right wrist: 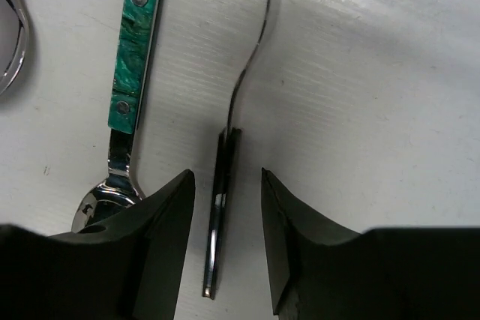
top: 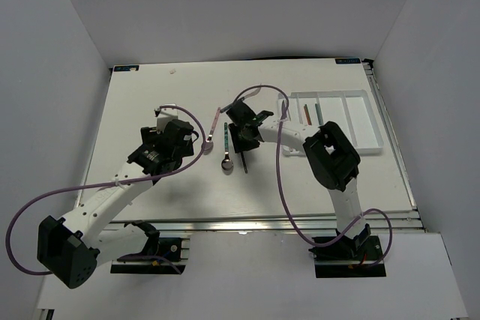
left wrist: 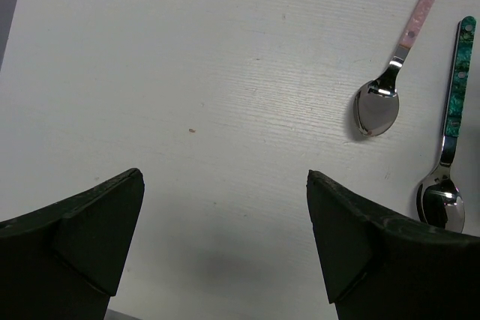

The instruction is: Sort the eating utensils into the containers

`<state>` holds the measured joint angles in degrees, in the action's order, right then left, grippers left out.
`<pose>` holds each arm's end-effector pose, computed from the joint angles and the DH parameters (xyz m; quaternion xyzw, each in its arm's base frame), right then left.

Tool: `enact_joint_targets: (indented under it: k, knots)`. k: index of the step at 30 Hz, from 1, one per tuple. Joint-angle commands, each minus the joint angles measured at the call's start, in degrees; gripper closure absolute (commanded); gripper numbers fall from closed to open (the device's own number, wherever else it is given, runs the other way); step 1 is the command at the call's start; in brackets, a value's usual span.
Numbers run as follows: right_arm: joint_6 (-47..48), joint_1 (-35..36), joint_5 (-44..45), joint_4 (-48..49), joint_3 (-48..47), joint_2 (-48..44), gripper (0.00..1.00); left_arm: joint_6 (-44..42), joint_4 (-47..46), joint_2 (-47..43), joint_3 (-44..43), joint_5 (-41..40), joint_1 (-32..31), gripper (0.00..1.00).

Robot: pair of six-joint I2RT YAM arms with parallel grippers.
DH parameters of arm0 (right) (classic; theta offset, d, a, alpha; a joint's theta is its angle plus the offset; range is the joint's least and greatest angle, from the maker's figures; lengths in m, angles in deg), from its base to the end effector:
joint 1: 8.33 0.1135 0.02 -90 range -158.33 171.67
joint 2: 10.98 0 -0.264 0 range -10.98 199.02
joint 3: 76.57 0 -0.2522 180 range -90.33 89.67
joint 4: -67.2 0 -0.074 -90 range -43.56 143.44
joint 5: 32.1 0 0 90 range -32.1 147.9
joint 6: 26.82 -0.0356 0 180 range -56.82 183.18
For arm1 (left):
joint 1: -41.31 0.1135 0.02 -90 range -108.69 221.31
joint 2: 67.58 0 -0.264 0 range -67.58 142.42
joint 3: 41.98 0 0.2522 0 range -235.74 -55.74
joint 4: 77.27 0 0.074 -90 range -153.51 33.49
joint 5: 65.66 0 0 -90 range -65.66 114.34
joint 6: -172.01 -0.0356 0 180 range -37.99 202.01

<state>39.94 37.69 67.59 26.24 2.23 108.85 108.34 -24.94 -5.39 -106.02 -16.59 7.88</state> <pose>0.3137 0.3164 0.1679 -0.1682 0.9470 0.0814 0.2614 0.1907 -0.0979 0.2773 -0.0634 0.8873 0.1275 0.4386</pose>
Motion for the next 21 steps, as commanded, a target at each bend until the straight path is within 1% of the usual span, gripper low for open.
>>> enact_joint_targets:
  k: [1,3,4,5,6,7,10,12,14,15,16,17,18,21]
  knots:
    - [-1.2,0.4,-1.4,1.1,-1.2,0.4,0.54,-0.5,-0.5,-0.2,0.1,0.7,0.4,0.02]
    - [-1.2,0.4,-0.6,0.8,-0.9,1.0,0.65,-0.5,-0.5,-0.1,0.1,0.9,0.5,0.02]
    - [-1.2,0.4,-0.1,0.3,-0.8,1.3,0.74,-0.6,-0.5,0.0,0.1,1.0,0.5,0.02]
    - [-1.2,0.4,0.2,0.1,-0.6,1.5,0.78,-0.6,-0.5,0.0,0.1,1.1,0.5,0.02]
    - [-1.1,0.4,1.0,-0.2,-0.4,1.7,0.86,-0.6,-0.4,-0.1,0.1,1.2,0.5,0.02]
    - [-1.0,0.4,1.1,-0.3,-0.1,1.6,1.0,-0.7,-0.4,-0.1,0.1,1.3,0.5,0.02]
    - [-0.7,0.0,0.9,2.1,2.3,-1.9,1.0,-0.8,-0.5,-0.2,0.2,1.5,0.5,0.02]
    - [0.3,-0.8,0.5,3.0,3.6,-6.8,1.0,-0.8,-0.4,-0.3,0.2,1.5,0.5,0.02]
    - [2.4,-3.9,0.7,2.6,3.9,-11.5,1.0,-0.8,-0.4,-0.7,0.2,1.5,0.5,0.02]
    - [3.5,-5.7,0.7,2.2,4.6,-13.2,1.0,-0.8,-0.5,-0.8,0.3,1.9,0.5,0.02]
    - [5.1,-9.4,0.6,2.3,5.5,-14.6,1.0,-0.8,-0.7,-0.8,0.3,2.3,0.5,0.02]
    - [7.1,-11.5,-0.4,4.0,6.7,-17.3,1.0,-0.8,-0.9,-0.8,0.3,2.8,0.5,0.02]
    - [11.7,-16.1,-1.2,4.3,8.3,-18.1,1.0,-0.9,-1.0,-0.8,0.4,4.0,0.5,0.02]
    - [16.3,-23.6,0.5,0.3,7.6,-17.9,1.0,-1.1,-1.3,-0.4,0.4,5.0,0.5,0.02]
